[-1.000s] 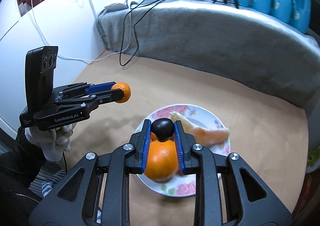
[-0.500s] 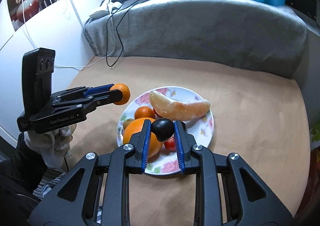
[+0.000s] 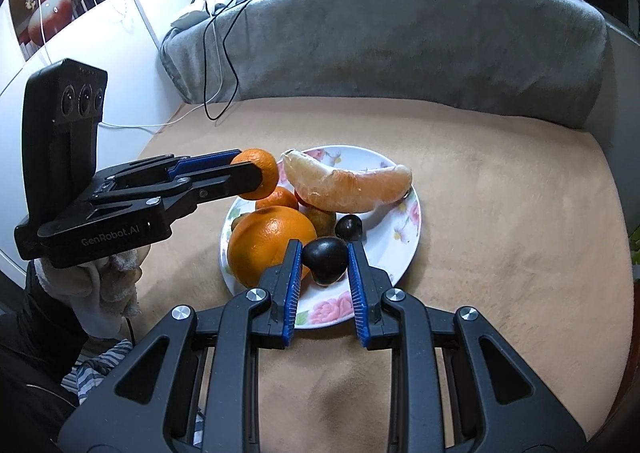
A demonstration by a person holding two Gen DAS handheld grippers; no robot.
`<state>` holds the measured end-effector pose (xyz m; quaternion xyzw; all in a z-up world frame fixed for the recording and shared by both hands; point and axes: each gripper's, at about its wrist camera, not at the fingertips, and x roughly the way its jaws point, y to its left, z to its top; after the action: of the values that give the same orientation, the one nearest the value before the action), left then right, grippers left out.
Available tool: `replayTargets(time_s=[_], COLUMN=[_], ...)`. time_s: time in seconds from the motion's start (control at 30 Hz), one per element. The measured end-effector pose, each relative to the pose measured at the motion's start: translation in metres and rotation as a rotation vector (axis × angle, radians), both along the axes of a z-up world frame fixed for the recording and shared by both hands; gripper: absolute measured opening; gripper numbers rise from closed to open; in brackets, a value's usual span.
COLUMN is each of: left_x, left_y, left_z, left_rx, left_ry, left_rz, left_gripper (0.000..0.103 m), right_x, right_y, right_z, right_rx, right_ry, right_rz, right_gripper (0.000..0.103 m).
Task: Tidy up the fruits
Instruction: 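Carry the tangerine and dark plum over the plate with both tools, then lower the tangerine and plum onto the plate and open both tools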
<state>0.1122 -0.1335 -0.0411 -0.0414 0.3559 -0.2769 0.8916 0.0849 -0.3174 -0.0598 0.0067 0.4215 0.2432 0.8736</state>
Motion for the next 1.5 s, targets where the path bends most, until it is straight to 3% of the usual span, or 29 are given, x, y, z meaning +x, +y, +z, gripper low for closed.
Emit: replayTargets(time_s=[1.0,1.03,1.1,1.13,1.43,1.5], left_x=[0.003,0.003,0.003,0.003,0.002,0.002], left_y=[-0.009,-0.009,-0.007,-0.007,0.0,0.002], left_z=[0.002,0.003,0.004,0.004,0.007,0.008], left_rx=[0.006,0.005,0.004,0.004,-0.006,-0.009], left_ry=[-0.004,-0.006,-0.008,-0.009,-0.014,-0.016], left_rz=[-0.009,-0.007,-0.005,-0.002,0.019,0.023], left_gripper=[0.032,0.032,0.032,0.032,0.04,0.047], right_x=[0.0,0.0,0.0,-0.001,-0.005,-0.005], right_y=[0.003,0.003,0.002,0.002,0.004,0.004], right_z=[-0.007,-0.007,-0.007,-0.006,-0.001,0.0], right_rx=[0.0,0.001,-0.002,-0.002,-0.009,-0.011], right_ry=[0.002,0.003,-0.002,-0.008,-0.031,-0.033], right_rz=[0.005,0.002,-0.006,-0.009,-0.019,-0.022], right_gripper=[0.025,0.027,0.049,0.054,0.057,0.063])
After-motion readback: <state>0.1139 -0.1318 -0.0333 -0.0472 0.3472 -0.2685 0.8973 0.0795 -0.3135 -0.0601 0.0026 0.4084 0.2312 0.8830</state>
